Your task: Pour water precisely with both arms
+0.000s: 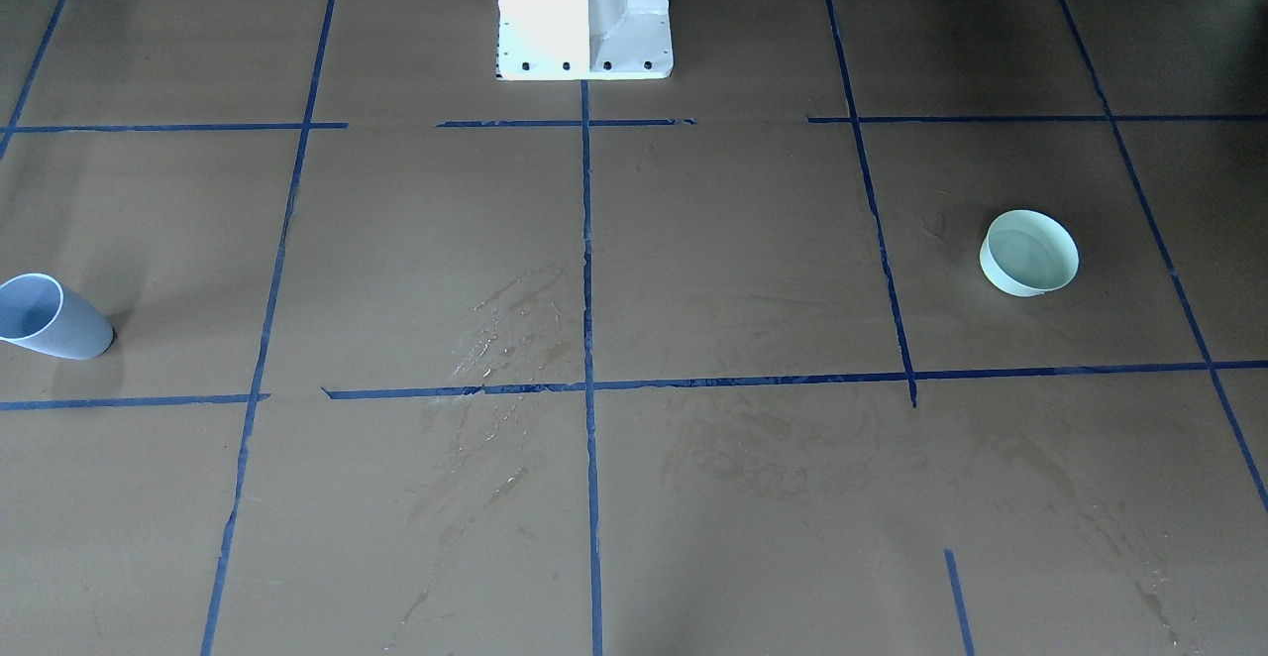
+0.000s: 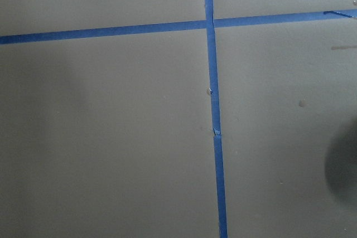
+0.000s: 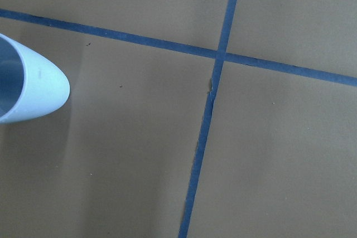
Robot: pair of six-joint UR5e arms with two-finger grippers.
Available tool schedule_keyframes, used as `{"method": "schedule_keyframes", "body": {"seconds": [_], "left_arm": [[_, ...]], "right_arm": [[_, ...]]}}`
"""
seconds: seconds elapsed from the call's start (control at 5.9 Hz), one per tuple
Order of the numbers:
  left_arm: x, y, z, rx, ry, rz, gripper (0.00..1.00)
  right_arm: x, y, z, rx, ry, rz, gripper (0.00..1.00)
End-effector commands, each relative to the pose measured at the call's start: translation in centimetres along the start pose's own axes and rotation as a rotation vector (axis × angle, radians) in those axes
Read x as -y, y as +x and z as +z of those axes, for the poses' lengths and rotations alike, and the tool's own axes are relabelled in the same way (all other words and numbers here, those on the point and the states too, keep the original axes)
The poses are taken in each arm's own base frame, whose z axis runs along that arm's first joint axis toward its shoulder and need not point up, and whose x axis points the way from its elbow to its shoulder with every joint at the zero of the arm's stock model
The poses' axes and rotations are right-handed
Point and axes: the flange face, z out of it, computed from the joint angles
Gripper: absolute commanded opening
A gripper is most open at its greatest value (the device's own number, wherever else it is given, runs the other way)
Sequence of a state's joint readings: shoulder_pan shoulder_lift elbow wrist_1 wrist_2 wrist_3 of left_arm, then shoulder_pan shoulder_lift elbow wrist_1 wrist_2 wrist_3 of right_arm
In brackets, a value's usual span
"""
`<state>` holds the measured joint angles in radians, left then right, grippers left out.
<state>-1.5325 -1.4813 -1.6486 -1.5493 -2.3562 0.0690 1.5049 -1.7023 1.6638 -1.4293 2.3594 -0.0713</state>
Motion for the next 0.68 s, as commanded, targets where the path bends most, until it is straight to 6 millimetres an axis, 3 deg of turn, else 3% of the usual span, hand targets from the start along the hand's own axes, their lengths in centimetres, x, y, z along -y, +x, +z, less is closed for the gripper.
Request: {"method": "schedule_keyframes", "body": {"seconds": [0.0, 0.51], "left_arm": [[-0.05, -0.02, 0.02, 0.000, 0.000, 0.000, 1.00], [-0.05, -0.02, 0.02, 0.000, 0.000, 0.000, 1.00]], "right_arm": [[-0.67, 0.32, 0.27, -0.010, -0.007, 0.012, 1.00], [-0.64, 0.29, 0.26, -0.008, -0.003, 0.007, 1.00]]}}
